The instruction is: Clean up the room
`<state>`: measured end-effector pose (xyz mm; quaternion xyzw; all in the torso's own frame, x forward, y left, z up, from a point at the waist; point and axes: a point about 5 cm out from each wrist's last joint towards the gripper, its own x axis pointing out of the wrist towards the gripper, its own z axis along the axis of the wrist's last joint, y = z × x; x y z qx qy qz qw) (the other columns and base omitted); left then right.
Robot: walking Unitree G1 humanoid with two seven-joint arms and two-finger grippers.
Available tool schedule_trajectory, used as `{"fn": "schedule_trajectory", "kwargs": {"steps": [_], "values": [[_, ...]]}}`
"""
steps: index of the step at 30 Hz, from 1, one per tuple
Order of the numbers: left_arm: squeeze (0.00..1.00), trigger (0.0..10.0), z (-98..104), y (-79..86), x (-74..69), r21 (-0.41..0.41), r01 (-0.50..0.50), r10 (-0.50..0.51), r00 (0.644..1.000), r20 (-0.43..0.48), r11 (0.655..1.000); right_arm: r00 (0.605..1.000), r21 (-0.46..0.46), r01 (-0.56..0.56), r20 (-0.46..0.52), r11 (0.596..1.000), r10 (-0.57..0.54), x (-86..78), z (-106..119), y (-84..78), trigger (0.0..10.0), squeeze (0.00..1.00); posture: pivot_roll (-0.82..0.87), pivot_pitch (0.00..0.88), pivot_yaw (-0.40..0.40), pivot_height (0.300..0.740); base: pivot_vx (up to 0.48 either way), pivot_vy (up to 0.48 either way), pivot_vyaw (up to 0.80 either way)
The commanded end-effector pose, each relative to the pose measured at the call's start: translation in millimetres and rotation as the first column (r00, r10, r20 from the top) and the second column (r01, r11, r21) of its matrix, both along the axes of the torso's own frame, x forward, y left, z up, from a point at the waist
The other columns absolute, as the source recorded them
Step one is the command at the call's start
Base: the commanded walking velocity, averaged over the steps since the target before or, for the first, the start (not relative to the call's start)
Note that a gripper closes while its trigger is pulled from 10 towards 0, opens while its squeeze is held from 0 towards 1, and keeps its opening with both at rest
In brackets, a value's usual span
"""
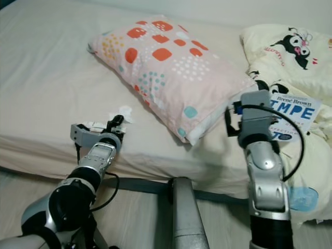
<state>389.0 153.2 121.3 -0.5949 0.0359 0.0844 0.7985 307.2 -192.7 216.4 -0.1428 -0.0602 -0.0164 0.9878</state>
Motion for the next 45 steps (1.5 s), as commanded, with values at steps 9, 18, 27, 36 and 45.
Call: {"fn": "schedule_trajectory", "kwargs": {"steps": [9,18,27,36,45], "values": [[0.00,0.0,7,44.9,-0.5,0.224,-0.105,0.125,0.989,-0.076,0.969,0.983,0.117,-0.179,-0.015,0.977,0.182,-13.3,8,56.0,10.0,0.00,-0.44,0.435,-0.093,0.461,0.000,0.000,0.00],[0.00,0.0,26,92.3,-4.3,0.447,-0.196,0.244,0.968,-0.052,0.873,0.927,0.180,-0.371,0.007,0.911,0.376,6.9,8,96.8,10.0,0.00,-0.36,0.471,-0.087,0.461,0.000,0.000,0.00],[0.00,0.0,39,107.2,-5.4,0.555,-0.213,0.245,0.969,0.018,0.804,0.895,0.191,-0.445,0.046,0.875,0.444,29.2,19,112.0,10.0,0.00,-0.26,0.486,-0.077,0.461,0.000,0.000,0.00],[0.00,0.0,49,88.5,-0.6,0.574,-0.135,0.037,0.983,0.180,0.808,0.884,0.272,-0.467,0.117,0.842,0.453,55.0,34,108.3,10.0,0.00,-0.20,0.484,-0.067,0.461,0.000,0.000,0.00],[0.00,0.0,89,57.1,-13.3,0.480,-0.019,-0.259,0.823,0.506,0.877,0.711,0.682,-0.656,0.415,0.323,0.568,39.5,49,113.6,10.0,0.00,-0.15,0.408,-0.063,0.461,0.000,0.000,0.00]]}}
